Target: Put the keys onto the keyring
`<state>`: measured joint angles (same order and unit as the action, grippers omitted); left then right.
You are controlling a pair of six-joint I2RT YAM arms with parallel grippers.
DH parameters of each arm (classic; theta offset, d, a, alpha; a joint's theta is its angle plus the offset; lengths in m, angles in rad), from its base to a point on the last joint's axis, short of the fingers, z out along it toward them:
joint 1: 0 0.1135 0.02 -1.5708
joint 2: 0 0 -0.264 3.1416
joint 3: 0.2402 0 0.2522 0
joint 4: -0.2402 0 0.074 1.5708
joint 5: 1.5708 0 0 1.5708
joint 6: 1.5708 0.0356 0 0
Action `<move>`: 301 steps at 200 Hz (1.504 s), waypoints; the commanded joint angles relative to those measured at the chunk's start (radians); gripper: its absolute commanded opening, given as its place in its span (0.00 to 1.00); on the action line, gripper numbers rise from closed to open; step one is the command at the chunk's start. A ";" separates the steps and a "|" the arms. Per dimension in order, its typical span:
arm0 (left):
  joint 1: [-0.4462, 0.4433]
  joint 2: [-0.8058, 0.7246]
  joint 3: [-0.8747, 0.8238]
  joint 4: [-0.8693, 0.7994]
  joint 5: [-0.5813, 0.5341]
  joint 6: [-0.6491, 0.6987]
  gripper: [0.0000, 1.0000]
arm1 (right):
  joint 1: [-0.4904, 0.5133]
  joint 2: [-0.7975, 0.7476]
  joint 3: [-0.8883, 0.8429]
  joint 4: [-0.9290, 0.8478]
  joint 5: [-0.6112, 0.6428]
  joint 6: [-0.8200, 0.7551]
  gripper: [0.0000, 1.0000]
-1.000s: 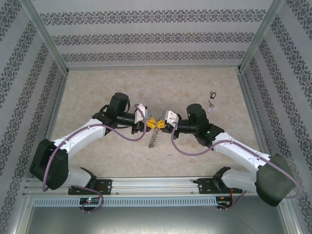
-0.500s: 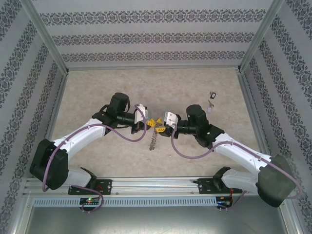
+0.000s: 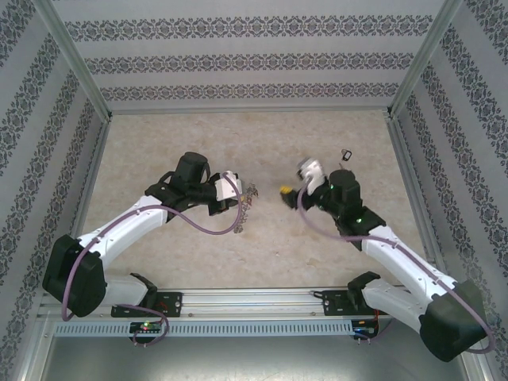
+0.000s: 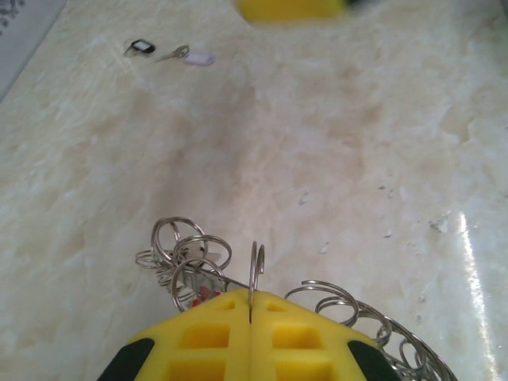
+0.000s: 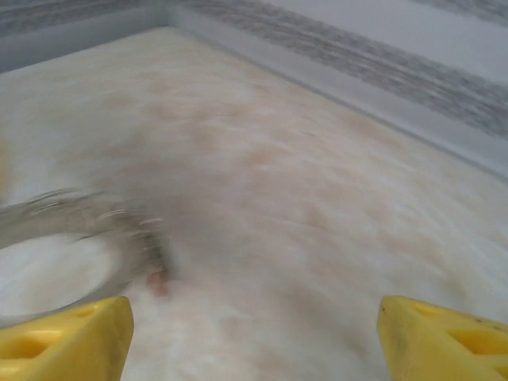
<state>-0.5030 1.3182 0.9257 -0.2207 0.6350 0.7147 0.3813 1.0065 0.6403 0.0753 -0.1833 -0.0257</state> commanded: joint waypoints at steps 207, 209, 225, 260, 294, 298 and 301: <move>0.019 0.059 0.159 -0.132 0.003 -0.256 0.00 | -0.394 1.145 1.012 -0.873 0.311 0.441 0.37; 0.020 0.060 0.160 -0.132 0.003 -0.256 0.00 | -0.393 1.147 1.012 -0.872 0.311 0.441 0.37; 0.021 0.068 0.164 -0.134 0.011 -0.250 0.00 | -0.383 1.159 1.007 -0.871 0.310 0.443 0.37; 0.021 0.085 0.169 -0.134 0.022 -0.246 0.00 | -0.378 1.163 0.996 -0.879 0.360 0.428 0.34; 0.022 0.099 0.171 -0.135 0.041 -0.238 0.00 | -0.377 1.156 0.996 -0.889 0.420 0.383 0.29; 0.023 0.100 0.170 -0.135 0.042 -0.238 0.00 | -0.376 1.156 0.996 -0.888 0.424 0.377 0.28; 0.022 0.101 0.172 -0.135 0.043 -0.238 0.00 | -0.377 1.156 0.998 -0.890 0.424 0.373 0.28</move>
<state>-0.4934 1.4071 1.0756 -0.3527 0.6323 0.4629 0.0040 2.1651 1.6279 -0.7807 0.1692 0.3939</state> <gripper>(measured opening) 0.047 0.296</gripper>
